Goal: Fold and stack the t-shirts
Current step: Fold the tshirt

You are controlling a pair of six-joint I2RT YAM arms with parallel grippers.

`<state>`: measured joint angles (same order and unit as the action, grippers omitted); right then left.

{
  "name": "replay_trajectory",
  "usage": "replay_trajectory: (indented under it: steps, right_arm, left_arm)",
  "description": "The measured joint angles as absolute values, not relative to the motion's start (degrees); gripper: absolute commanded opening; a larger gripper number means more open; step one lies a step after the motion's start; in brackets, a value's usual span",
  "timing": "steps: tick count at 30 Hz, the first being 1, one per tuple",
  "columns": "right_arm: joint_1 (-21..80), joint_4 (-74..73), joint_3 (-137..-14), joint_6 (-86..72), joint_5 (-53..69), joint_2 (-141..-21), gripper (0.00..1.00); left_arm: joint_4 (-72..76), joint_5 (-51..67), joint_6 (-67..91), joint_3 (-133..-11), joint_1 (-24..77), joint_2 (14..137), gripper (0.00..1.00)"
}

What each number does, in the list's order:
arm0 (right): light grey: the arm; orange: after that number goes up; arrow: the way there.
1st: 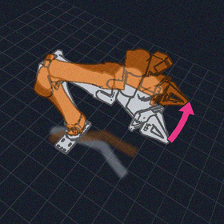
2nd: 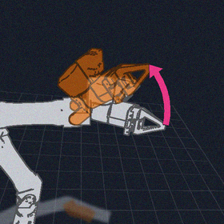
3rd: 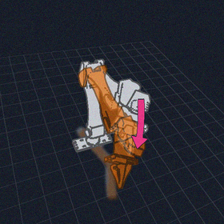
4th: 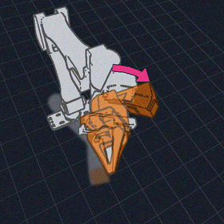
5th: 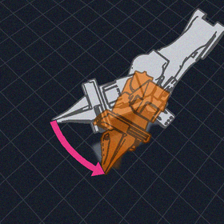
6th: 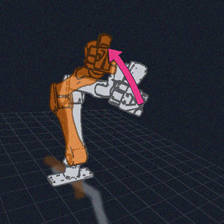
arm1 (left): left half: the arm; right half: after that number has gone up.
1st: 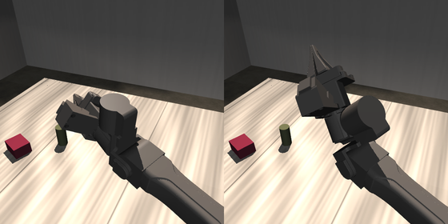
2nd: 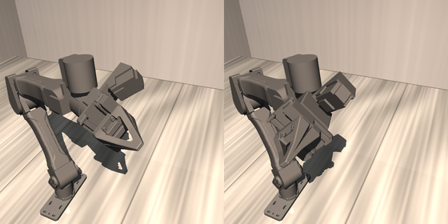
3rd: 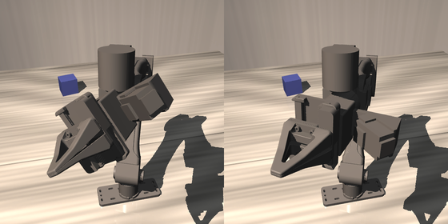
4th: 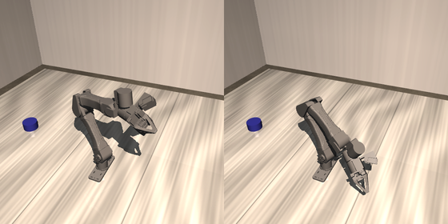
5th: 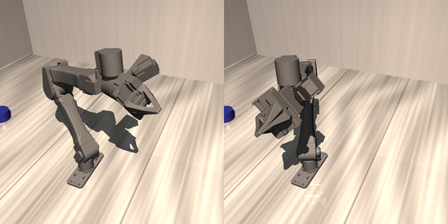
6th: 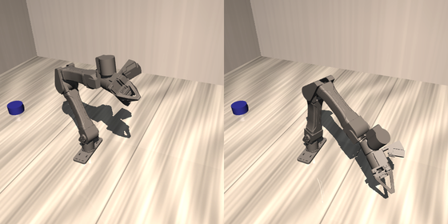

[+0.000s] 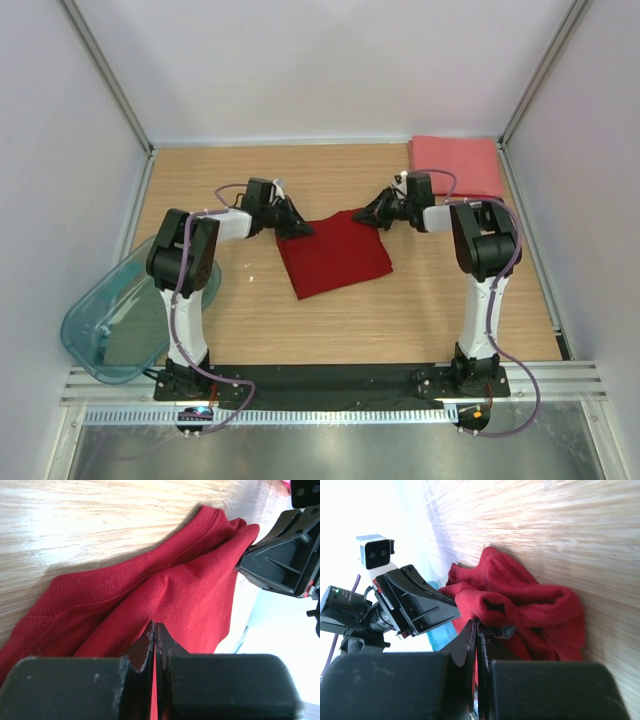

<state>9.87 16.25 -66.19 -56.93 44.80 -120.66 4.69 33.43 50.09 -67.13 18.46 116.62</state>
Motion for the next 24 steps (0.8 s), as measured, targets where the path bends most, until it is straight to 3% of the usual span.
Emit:
replay_trajectory:
  steps: [14,24]
  right_arm:
    - [9.23,18.50,-73.60,-58.50,43.88,-129.54,0.02]
    - [8.88,8.21,-78.19,-55.16,43.24,-129.91,0.02]
  left_arm:
    - [1.23,29.61,48.53,-66.15,15.31,115.42,0.00]
    - [-4.93,27.44,44.53,-68.55,12.93,115.44,0.00]
